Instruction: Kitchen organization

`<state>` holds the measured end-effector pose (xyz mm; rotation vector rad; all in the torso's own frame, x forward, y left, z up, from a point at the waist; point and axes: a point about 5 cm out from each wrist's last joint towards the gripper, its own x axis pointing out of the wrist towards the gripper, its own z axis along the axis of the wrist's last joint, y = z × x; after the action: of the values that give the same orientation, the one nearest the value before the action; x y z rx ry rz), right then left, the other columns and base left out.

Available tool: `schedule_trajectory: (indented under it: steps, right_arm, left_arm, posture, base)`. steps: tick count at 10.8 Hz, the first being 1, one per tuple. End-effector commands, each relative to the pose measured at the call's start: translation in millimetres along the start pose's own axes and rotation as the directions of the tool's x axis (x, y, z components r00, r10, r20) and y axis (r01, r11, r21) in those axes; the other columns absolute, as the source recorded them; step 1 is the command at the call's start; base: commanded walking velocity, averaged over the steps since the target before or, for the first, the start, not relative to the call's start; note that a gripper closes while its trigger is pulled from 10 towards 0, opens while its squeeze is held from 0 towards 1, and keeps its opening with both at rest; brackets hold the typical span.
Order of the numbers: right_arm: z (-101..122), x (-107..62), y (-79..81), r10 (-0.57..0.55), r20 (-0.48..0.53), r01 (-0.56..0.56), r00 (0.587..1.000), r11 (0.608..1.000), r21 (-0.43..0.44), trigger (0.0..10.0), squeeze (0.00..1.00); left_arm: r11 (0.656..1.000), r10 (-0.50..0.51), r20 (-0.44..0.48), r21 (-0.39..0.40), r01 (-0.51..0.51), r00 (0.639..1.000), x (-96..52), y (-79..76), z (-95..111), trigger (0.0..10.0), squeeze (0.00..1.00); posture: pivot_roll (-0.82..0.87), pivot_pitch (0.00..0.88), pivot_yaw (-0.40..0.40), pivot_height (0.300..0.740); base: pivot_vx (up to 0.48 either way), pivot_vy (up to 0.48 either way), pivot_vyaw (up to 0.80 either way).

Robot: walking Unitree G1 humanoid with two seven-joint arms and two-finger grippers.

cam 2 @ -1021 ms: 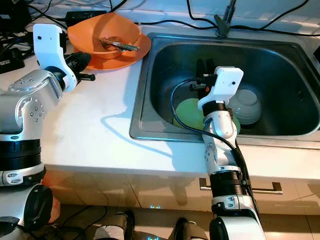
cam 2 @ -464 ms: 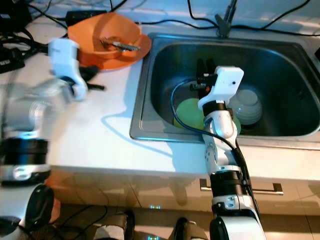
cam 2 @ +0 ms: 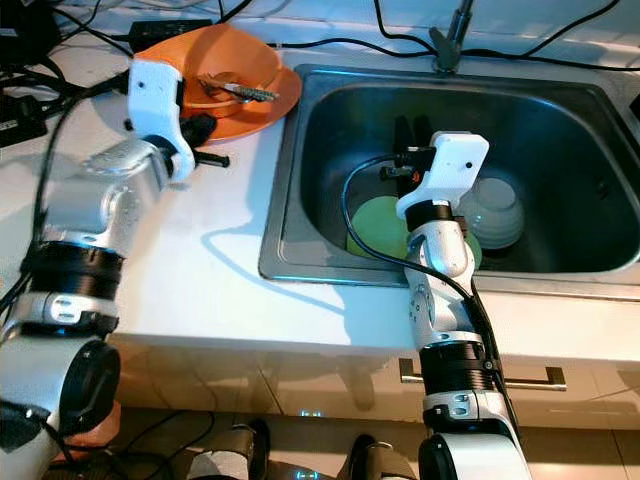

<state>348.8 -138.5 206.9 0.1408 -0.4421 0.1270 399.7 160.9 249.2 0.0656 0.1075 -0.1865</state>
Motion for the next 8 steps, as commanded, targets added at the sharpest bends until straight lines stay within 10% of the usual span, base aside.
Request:
schedule_trajectory:
  steps: [1, 8]
  right_arm:
    - [-5.3, -5.8, -2.6, -0.019, -0.024, 0.020, 1.000, 1.000, 0.009, 10.0, 0.00]
    - [-7.5, -11.3, -1.1, -0.014, -0.041, 0.014, 0.999, 1.000, 0.014, 10.0, 0.00]
  left_arm:
    - [1.000, -0.012, 0.002, 0.019, 0.012, 1.000, 4.6, -2.4, 2.8, 10.0, 0.00]
    - [1.000, 0.013, 0.028, -0.008, -0.012, 1.000, 21.3, 1.8, 14.7, 10.0, 0.00]
  posture:
    - [0.13, 0.171, 0.001, 0.740]
    - [0.12, 0.201, -0.008, 0.740]
  base:
    - [0.000, 0.000, 0.00]
    - [0.000, 0.000, 0.00]
